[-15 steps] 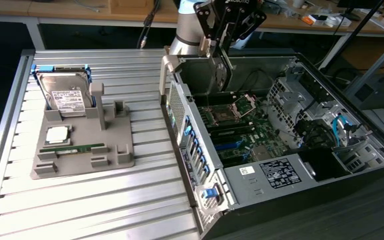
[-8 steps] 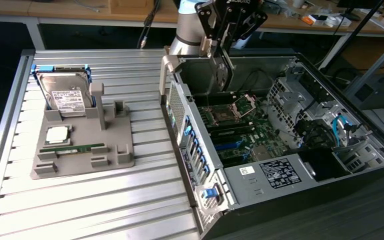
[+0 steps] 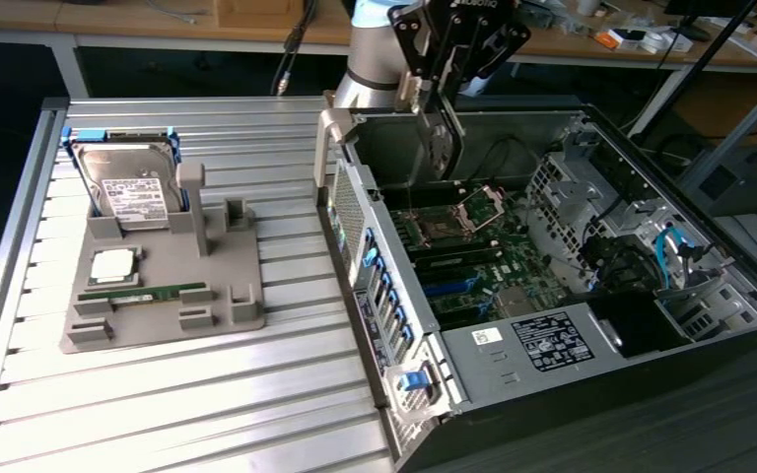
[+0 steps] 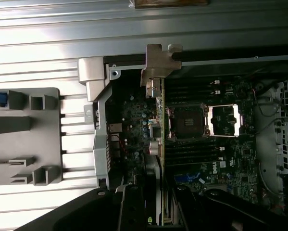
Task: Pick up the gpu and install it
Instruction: 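Pick up the gpu and move the gpu toward the slot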
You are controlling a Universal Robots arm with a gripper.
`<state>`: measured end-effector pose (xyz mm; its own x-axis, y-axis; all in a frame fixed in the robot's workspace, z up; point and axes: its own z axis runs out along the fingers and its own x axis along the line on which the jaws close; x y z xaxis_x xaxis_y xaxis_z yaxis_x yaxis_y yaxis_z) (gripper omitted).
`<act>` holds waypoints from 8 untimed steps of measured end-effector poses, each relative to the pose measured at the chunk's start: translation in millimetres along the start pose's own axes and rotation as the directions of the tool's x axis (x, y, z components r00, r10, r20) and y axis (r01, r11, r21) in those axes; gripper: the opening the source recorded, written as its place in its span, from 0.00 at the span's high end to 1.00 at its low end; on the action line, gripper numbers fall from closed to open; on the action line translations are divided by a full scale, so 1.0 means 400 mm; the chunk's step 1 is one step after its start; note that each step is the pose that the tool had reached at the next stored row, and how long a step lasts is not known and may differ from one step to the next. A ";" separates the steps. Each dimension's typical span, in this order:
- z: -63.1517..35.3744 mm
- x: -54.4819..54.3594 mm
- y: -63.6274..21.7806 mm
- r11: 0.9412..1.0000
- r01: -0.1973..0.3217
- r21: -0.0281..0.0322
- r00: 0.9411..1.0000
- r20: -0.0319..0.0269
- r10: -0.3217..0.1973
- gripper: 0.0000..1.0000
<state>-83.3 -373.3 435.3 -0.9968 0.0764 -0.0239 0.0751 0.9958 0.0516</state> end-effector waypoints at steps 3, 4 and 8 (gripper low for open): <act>0.000 -0.002 0.000 1.000 0.000 0.000 1.000 0.000 0.000 0.73; 0.000 -0.003 0.000 1.000 0.000 0.000 1.000 0.000 0.000 0.73; 0.001 -0.006 0.000 1.000 0.000 0.000 1.000 0.000 0.000 0.73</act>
<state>-80.9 -373.3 435.1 -0.9968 0.0764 -0.0239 0.0751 0.9958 0.0515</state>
